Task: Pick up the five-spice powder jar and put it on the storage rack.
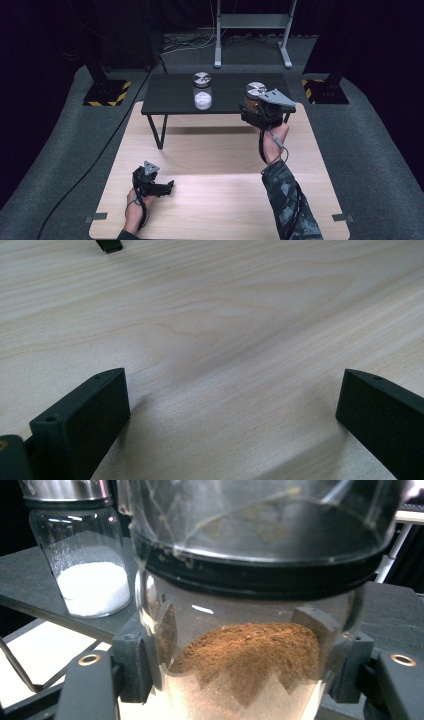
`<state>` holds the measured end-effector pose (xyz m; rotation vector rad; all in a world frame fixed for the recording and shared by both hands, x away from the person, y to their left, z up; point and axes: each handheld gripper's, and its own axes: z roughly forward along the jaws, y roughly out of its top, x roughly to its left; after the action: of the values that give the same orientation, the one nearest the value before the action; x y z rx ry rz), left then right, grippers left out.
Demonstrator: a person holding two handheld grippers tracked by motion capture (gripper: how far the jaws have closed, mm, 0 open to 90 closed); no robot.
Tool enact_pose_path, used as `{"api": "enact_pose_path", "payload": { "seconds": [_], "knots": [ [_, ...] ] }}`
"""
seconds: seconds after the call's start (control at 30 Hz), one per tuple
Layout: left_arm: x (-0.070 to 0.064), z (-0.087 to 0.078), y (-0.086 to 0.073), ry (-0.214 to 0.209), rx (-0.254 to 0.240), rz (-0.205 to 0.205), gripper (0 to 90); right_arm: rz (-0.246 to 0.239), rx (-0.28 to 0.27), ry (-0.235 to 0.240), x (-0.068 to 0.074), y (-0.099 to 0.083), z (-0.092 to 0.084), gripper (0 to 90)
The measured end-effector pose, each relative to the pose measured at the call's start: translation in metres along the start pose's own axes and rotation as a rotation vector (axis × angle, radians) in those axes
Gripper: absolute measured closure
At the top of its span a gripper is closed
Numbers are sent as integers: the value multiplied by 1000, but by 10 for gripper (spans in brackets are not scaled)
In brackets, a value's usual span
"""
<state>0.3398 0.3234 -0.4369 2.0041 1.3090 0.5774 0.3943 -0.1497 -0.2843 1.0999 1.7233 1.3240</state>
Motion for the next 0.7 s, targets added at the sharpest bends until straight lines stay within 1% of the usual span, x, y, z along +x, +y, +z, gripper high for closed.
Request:
{"api": "enact_pose_path", "payload": {
  "seconds": [0.17,0.43,0.57,0.7],
  "knots": [
    [0,0,0,0,0,0,4,-5,1,2,1,5,6,293],
    [0,0,0,-2,-1,1,4,-5,7,15,3,12,22,293],
    [0,0,0,-3,-1,1,5,-10,18,14,3,15,30,293],
    [0,0,0,-3,-1,1,5,-3,28,11,2,17,38,293]
  ]
}}
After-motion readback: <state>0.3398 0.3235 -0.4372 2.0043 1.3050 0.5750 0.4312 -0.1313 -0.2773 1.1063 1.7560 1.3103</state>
